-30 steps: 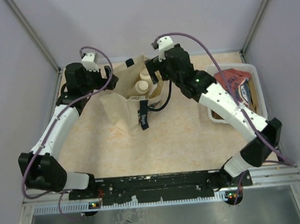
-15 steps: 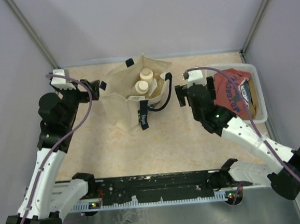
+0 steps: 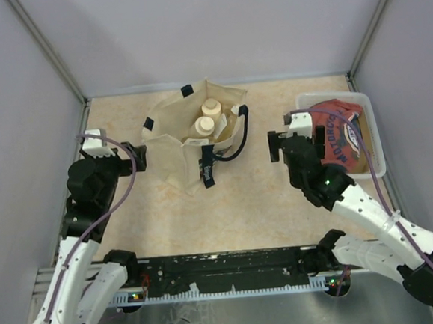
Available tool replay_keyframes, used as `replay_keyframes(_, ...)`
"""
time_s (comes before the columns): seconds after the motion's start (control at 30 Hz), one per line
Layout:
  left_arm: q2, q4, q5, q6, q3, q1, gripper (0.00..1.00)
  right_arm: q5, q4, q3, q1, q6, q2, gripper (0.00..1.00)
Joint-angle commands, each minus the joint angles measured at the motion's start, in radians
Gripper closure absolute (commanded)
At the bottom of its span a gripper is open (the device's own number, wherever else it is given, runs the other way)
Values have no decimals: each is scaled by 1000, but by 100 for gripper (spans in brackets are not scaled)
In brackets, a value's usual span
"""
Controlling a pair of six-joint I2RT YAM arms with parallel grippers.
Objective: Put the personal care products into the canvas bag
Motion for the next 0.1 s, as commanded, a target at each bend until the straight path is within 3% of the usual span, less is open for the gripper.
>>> replay_keyframes(0.0, -25, 7, -2, -13, 11, 2, 1, 16, 13, 12, -3, 56, -40, 1)
replay_keyframes(0.07, -28, 3, -6, -17, 8, 2, 1, 13, 6, 14, -3, 56, -39, 1)
